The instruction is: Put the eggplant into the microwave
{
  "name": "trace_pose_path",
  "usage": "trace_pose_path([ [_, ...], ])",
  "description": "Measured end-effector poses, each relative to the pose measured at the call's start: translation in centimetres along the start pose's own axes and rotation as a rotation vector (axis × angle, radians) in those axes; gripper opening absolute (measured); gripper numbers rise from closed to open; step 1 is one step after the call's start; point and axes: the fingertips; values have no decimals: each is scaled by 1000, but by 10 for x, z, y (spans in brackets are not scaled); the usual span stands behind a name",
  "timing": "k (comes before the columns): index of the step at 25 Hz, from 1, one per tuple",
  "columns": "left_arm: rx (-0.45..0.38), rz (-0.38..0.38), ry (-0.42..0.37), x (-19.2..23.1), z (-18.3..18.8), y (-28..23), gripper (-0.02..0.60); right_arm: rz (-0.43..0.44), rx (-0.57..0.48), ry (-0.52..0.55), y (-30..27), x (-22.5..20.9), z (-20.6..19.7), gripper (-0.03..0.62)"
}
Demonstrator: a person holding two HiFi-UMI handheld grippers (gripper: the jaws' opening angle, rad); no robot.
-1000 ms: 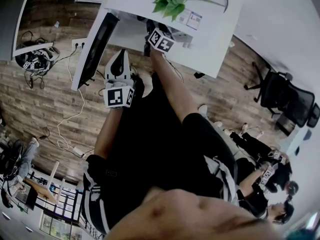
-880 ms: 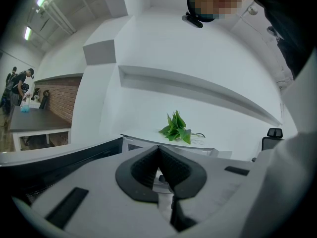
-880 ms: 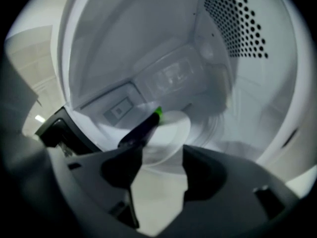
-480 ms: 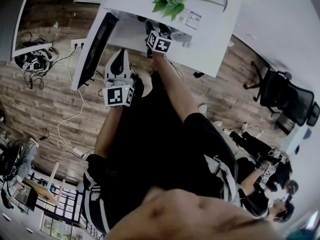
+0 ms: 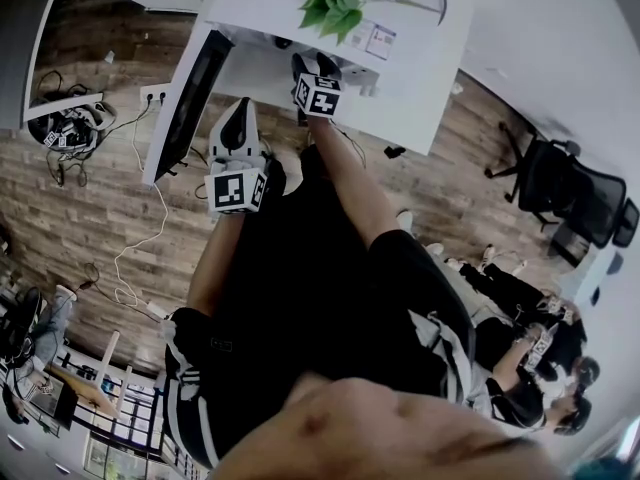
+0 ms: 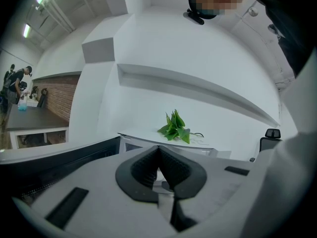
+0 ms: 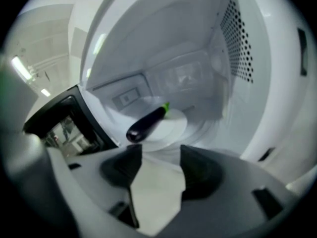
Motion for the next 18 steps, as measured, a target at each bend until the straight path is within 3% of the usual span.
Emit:
trace_pose_path([
  [3,2,-7,1,-1,-1,-1,32,14,-11,17,8,4,4,249],
  [7,4,-11,6,-1,-1,-4,32,19,-33,48,19,9,9,92],
  [18,-25,-27,10,-2,13,-7,32,29,-51,44,60,19,20,37],
])
Point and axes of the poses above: the fingertips, and each gripper's own axes: y backward along the fingers, x to its left, z out of its top, and after that the axes turned 4 degrees about -z, right-handed
